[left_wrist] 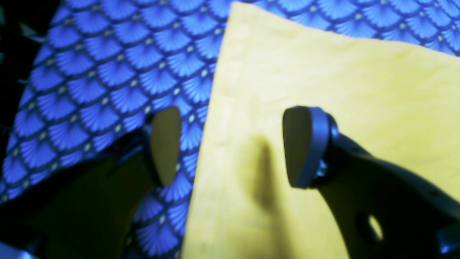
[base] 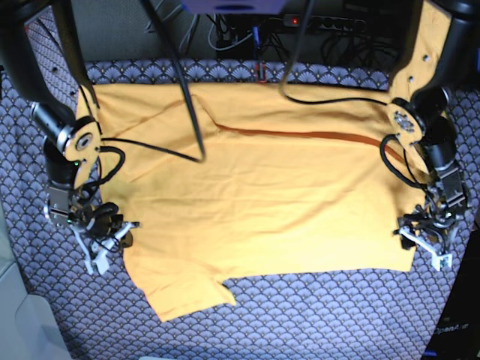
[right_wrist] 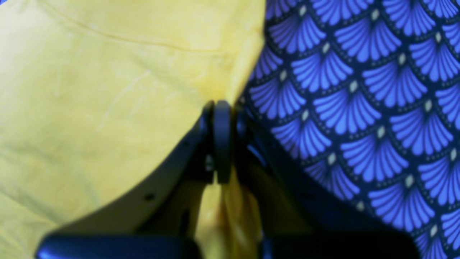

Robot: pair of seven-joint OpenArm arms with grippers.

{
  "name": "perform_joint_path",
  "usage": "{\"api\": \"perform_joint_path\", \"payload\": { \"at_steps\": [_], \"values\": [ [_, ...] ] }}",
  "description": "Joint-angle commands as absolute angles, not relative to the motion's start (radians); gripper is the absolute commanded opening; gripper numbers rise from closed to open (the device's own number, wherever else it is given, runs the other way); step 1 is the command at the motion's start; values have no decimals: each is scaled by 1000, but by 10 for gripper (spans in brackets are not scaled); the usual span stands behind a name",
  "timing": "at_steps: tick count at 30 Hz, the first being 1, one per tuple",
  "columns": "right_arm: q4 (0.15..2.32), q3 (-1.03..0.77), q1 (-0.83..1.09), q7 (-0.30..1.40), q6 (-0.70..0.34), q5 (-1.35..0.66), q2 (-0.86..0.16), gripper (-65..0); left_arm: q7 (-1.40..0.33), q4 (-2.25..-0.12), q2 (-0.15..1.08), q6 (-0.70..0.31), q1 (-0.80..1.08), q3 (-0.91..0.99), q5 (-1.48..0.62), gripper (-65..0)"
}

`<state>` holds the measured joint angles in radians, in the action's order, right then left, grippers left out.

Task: Fold the T-shirt properly
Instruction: 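Move both grippers to the shirt's side edge and grasp it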

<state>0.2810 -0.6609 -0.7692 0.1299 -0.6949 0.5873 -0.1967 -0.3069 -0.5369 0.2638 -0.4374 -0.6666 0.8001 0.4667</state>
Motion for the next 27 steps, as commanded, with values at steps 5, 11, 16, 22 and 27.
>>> {"api": "perform_joint_path", "payload": {
  "at_steps": [5,11,16,22,27],
  "values": [
    [294,-657,-803,111,-698,575,-205,-650,-157,-381,328,-352,-745,796,456,-217],
    [294,-656,-803,111,-698,575,-205,-650,-76,-239,360,-314,-788,796,455,-217],
    [294,-659,-803,111,-698,575,-205,-650,-42,-205,357,-314,-783,800,455,-217],
    [294,-659,-803,111,-698,575,-205,-650,-41,-203,355,-314,-762,803,453,-217],
    [294,-659,-803,111,-698,575,-205,-650,-39,-205,355,-314,-731,805,438,-217]
  ]
}}
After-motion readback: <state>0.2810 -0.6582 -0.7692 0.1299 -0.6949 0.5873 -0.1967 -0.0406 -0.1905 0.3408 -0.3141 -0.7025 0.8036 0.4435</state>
